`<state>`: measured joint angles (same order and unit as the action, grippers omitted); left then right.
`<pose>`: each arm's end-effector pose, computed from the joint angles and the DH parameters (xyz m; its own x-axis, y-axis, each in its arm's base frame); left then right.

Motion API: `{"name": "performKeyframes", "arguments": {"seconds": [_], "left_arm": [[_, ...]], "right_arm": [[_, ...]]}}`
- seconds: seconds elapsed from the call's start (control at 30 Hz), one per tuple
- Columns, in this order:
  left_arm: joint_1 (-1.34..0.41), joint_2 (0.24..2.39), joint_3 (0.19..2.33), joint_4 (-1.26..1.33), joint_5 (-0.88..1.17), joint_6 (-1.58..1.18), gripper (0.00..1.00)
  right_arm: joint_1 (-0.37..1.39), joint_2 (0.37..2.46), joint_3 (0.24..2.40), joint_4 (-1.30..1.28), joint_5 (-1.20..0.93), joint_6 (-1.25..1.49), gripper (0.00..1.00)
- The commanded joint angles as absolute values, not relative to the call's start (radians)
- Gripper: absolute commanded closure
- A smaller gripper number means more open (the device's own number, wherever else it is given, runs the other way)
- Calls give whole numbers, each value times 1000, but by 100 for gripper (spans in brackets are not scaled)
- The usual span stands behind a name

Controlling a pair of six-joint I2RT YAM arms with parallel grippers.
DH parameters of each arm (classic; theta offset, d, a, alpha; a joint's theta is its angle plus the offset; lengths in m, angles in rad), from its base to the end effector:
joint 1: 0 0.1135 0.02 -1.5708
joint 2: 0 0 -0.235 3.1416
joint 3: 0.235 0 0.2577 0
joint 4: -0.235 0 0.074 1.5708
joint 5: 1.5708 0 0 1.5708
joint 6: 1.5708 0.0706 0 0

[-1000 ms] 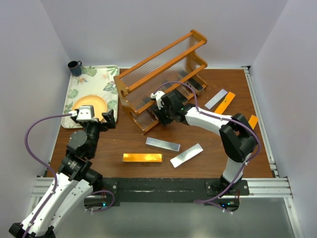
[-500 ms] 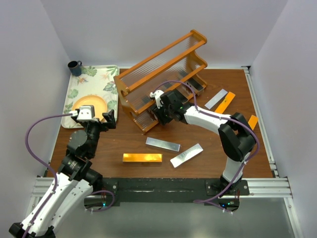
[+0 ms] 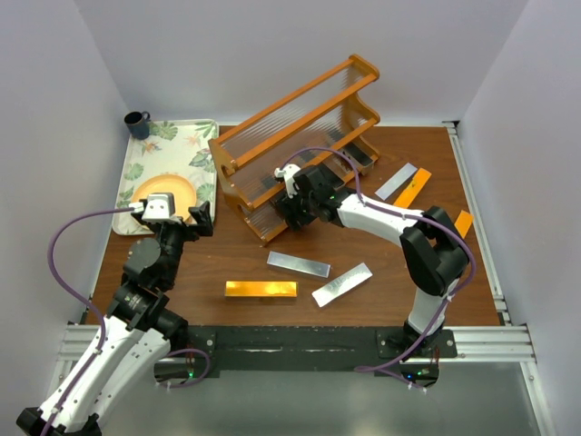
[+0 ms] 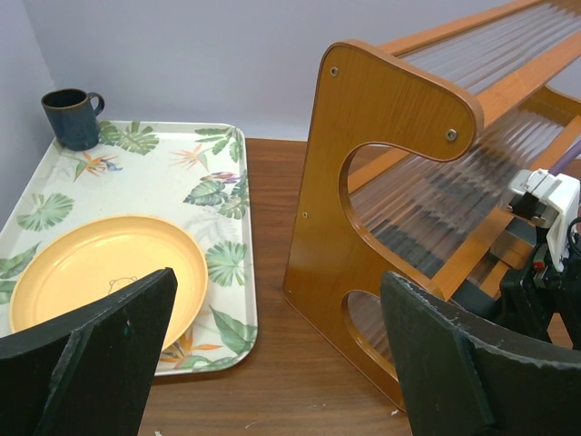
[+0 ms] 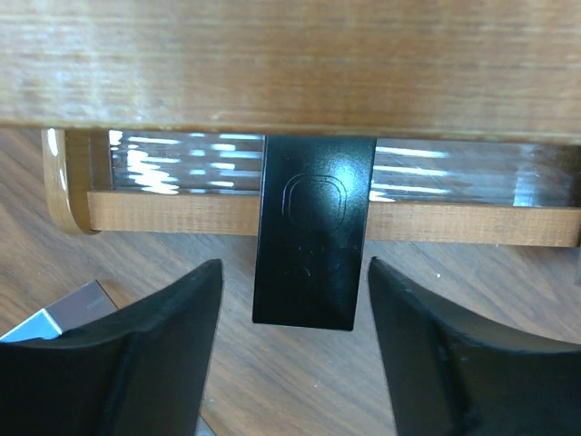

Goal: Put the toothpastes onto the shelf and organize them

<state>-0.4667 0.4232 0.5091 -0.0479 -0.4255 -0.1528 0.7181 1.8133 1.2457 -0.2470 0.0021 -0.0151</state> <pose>0.1814 -0.0588 0.2965 0.0272 -0.1689 -0.9852 0.0461 0.9848 -0.1676 0.3158 0.2757 0.1523 -0.5378 -0.4900 -0.6861 -0.6651 0.7467 -0.0119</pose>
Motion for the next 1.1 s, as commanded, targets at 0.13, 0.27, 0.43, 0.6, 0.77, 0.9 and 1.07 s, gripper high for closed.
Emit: {"name": "performKeyframes", "arguments": {"seconds": [0.13, 0.27, 0.43, 0.6, 0.77, 0.9, 1.07], "left_arm": [[-463, 420, 506, -31, -413, -135, 0], [-463, 414, 506, -31, -402, -133, 0], [-463, 405, 508, -40, -368, -121, 0], [-463, 387, 509, -43, -348, -115, 0], [-463, 382, 509, -51, -354, -114, 0], [-463, 388, 512, -54, -357, -112, 0], [-463, 403, 511, -55, -365, -112, 0]], "right_arm": [[724, 1671, 1223, -255, -41, -26, 16], [733, 1577, 1168, -279, -41, -52, 12], [807, 1439, 1075, -296, -89, -141, 7], [916, 1345, 957, -294, -205, -230, 5], [994, 1280, 862, -270, -230, -196, 4], [1041, 1272, 802, -215, -259, -195, 4], [1089, 1318, 793, -201, -236, -212, 5]]}}
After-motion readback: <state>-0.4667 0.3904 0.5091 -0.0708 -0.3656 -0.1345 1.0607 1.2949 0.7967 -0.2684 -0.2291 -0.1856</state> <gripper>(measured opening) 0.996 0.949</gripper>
